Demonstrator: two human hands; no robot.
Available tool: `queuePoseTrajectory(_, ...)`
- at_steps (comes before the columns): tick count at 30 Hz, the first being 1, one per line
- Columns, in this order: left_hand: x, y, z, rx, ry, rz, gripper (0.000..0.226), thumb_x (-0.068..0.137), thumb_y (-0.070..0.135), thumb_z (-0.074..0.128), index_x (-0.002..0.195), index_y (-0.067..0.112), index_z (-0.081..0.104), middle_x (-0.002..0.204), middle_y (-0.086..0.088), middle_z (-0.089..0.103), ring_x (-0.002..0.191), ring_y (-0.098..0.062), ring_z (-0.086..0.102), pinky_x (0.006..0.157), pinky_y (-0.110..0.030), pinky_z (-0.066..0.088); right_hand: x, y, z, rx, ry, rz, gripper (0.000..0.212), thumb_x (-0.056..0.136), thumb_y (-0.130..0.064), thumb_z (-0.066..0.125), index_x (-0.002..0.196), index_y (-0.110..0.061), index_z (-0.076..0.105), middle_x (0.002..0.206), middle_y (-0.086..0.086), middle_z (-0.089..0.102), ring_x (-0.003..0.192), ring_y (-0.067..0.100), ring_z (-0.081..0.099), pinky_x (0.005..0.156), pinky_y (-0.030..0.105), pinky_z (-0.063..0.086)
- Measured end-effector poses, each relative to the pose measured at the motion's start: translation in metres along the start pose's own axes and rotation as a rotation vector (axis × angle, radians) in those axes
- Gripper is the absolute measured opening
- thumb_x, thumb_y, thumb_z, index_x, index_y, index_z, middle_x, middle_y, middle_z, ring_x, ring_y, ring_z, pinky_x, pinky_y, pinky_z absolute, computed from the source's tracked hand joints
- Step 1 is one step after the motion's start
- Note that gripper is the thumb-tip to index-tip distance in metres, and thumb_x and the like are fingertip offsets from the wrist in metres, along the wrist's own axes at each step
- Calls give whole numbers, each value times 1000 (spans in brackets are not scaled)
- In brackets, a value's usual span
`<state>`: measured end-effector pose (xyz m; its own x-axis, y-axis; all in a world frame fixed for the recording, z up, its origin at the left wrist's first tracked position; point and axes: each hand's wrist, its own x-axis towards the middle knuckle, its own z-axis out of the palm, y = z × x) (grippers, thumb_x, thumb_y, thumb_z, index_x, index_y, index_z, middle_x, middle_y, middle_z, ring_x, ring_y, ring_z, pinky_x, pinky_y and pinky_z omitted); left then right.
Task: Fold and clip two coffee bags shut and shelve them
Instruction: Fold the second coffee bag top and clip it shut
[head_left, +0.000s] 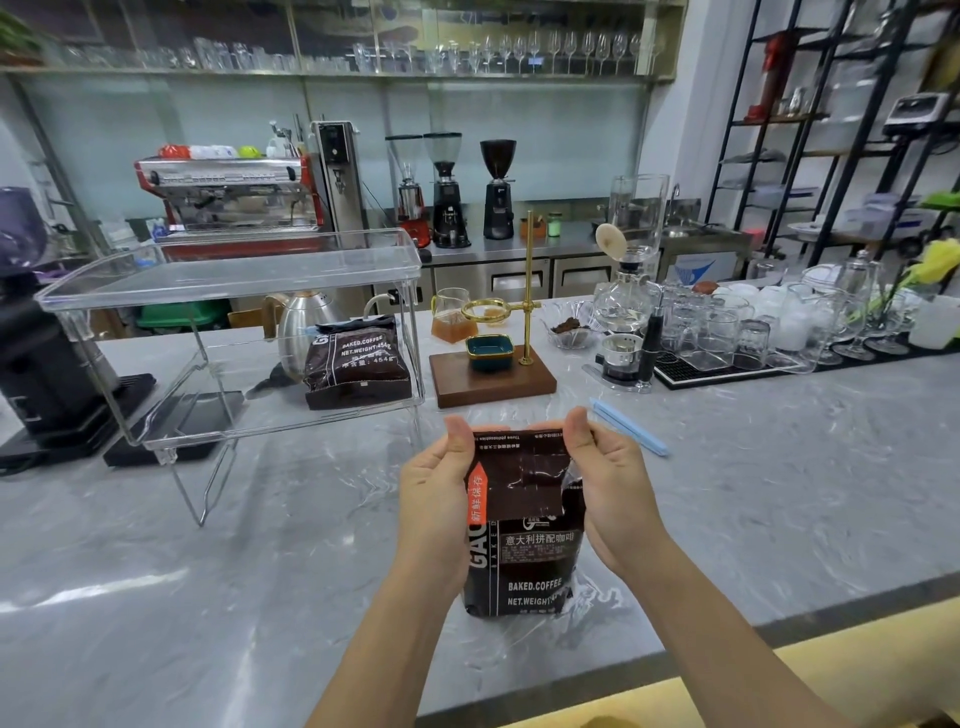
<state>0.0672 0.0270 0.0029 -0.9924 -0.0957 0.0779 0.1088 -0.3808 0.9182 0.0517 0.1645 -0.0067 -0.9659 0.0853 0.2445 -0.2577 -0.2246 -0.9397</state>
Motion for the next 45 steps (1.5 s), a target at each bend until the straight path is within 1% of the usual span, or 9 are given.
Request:
queuePoseTrajectory(6, -2, -8, 2, 59, 67, 89, 50, 84, 53, 53, 75, 8, 75, 74, -15, 77, 65, -25, 75, 63, -37, 61, -3, 5, 2, -17, 6, -36, 37, 87, -43, 54, 77, -16, 77, 77, 8, 78, 73, 21, 75, 65, 33, 60)
queuePoseTrajectory(9, -4, -12, 2, 134, 114, 173, 61, 85, 56, 52, 68, -2, 62, 65, -19, 65, 60, -24, 63, 59, -36, 54, -7, 6, 5, -103, 54, -119, 41, 90, -44, 53, 73, -11, 71, 68, 13, 72, 67, 20, 69, 63, 39, 59)
queuePoseTrajectory(11, -6, -16, 3, 191, 155, 224, 59, 85, 55, 51, 59, 3, 52, 55, -8, 51, 52, -15, 49, 51, -28, 42, -10, 11, 7, -175, 96, -188, 53, 92, -45, 52, 68, 2, 54, 60, 18, 52, 60, 21, 53, 58, 40, 50)
queuePoseTrajectory(14, -6, -24, 2, 281, 190, 312, 52, 89, 51, 49, 55, 11, 46, 47, 10, 44, 47, -6, 39, 46, -24, 35, -14, 17, 10, -269, 187, -276, 48, 93, -42, 48, 62, -5, 43, 56, 1, 44, 54, 6, 41, 54, 23, 40)
queuePoseTrajectory(21, -4, -42, -3, 459, 189, 532, 42, 101, 39, 45, 60, 29, 43, 54, 18, 52, 51, 1, 43, 50, -11, 33, -12, 31, 9, -376, 249, -367, 42, 100, -38, 41, 63, -17, 43, 55, -8, 45, 53, 4, 44, 50, 15, 37)
queuePoseTrajectory(28, -3, -52, -9, 536, 242, 596, 33, 97, 43, 40, 66, 33, 44, 66, 21, 59, 57, 3, 51, 53, -8, 36, -10, 31, 12, -496, 278, -521, 52, 95, -63, 30, 61, -23, 35, 49, -13, 31, 48, 7, 38, 44, 14, 28)
queuePoseTrajectory(33, -6, -50, -11, 547, 287, 688, 37, 97, 50, 38, 63, 36, 38, 60, 19, 53, 51, 1, 45, 48, -9, 31, -13, 27, 12, -524, 278, -673, 50, 99, -54, 31, 62, -20, 35, 50, -19, 26, 46, 7, 34, 42, 9, 23)
queuePoseTrajectory(36, -4, -54, -12, 580, 282, 675, 41, 98, 60, 34, 64, 36, 37, 53, 10, 47, 51, 0, 44, 48, -11, 31, -10, 34, 10, -535, 283, -624, 54, 99, -57, 30, 62, -19, 36, 50, -18, 27, 45, 6, 34, 41, 9, 24)
queuePoseTrajectory(45, 12, -46, -9, 590, 209, 501, 40, 100, 31, 51, 61, 26, 49, 54, 9, 51, 53, 1, 50, 50, -10, 36, 6, 41, 4, -525, 281, -541, 60, 98, -55, 35, 60, -9, 42, 50, -14, 34, 49, 9, 40, 43, 18, 28)
